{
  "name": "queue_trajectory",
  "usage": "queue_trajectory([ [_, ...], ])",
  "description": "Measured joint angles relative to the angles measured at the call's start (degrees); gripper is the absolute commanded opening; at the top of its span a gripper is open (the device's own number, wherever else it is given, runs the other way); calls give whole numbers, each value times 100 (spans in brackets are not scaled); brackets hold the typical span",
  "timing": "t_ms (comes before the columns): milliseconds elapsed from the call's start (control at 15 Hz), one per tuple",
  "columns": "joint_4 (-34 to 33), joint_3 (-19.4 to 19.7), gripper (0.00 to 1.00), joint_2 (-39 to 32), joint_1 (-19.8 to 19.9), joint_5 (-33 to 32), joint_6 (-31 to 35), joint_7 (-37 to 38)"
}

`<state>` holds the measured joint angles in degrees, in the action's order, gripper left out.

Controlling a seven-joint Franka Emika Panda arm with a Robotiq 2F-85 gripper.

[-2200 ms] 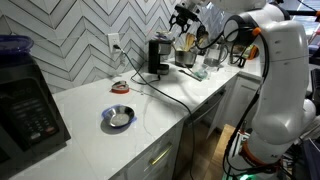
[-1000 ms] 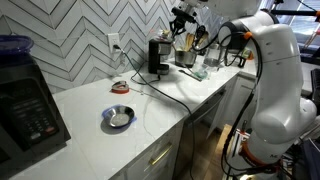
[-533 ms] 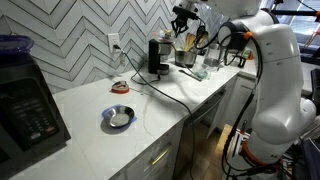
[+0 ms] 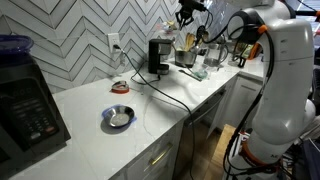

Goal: Remove the lunchbox from on top of the coffee maker and put it on the table

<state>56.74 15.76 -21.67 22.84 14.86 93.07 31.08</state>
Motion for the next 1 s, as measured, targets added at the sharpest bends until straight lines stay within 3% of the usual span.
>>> queue_trajectory([
  [467,1703,-3,2,1441,-320,-101,412,81],
  [1000,4012,-5,2,2758,-373,-323,1818,585],
])
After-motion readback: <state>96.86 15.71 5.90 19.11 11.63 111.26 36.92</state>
